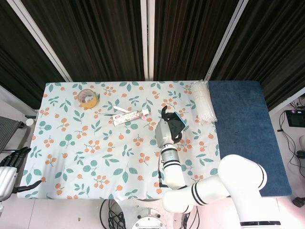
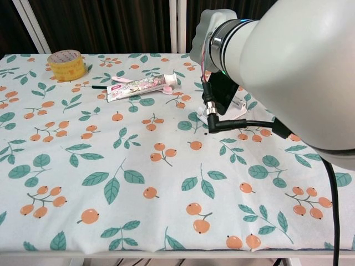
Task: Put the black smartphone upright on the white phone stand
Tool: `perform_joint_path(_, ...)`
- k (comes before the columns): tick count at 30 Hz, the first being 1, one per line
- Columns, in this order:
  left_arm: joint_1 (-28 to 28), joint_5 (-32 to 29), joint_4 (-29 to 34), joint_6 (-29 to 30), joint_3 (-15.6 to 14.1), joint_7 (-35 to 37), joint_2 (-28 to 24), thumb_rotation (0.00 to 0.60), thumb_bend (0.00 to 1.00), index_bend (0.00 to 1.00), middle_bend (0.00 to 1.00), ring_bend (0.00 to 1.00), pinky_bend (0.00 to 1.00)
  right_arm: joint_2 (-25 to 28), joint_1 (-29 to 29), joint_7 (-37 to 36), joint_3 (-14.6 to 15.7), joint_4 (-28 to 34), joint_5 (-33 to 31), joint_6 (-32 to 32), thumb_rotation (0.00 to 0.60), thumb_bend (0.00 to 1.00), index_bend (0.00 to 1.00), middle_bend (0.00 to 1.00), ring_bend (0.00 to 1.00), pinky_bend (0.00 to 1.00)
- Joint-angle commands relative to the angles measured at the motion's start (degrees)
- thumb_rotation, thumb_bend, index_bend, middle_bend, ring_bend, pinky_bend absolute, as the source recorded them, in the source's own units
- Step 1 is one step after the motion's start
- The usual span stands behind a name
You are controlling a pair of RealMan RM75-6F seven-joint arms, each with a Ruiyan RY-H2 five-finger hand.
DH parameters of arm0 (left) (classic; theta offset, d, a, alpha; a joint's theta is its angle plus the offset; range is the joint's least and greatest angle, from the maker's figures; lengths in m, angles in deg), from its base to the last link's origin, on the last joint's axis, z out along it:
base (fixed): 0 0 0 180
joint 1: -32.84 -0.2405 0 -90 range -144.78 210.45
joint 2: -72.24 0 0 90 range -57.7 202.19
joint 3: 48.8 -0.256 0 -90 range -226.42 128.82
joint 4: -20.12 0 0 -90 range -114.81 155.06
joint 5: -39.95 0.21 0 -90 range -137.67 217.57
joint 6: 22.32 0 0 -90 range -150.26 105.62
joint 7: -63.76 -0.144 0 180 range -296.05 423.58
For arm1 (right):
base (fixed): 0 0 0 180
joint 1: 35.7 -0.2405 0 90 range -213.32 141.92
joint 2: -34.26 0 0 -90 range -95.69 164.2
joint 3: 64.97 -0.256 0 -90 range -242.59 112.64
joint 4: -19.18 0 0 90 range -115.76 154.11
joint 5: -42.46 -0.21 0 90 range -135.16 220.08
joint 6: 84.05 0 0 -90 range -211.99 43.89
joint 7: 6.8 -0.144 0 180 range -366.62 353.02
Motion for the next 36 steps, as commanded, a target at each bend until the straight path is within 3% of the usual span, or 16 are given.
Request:
perform_joint_path(1,-0.03,-0.10,0.01,-0.06,-0.01,0.02,-0.03,0.435,0.06,0.08,0.07,0.10,0.20,-0.36,0.19,0.05,-0.11,-0.49,0.22,-0.16,0.600,0.36,0.53,0.34,0.36,0.08)
perform_joint_path(36,0.05,0.01,-0.47,0.03,0.09,0.31,-0.02,0.436,0.06,0.08,0.07,0.10,0.20,-5.18,1.66,4.10,-1.24,-5.45,1.72,-0.26,0.600,0.36,0.53,0.34,0.35,0.07)
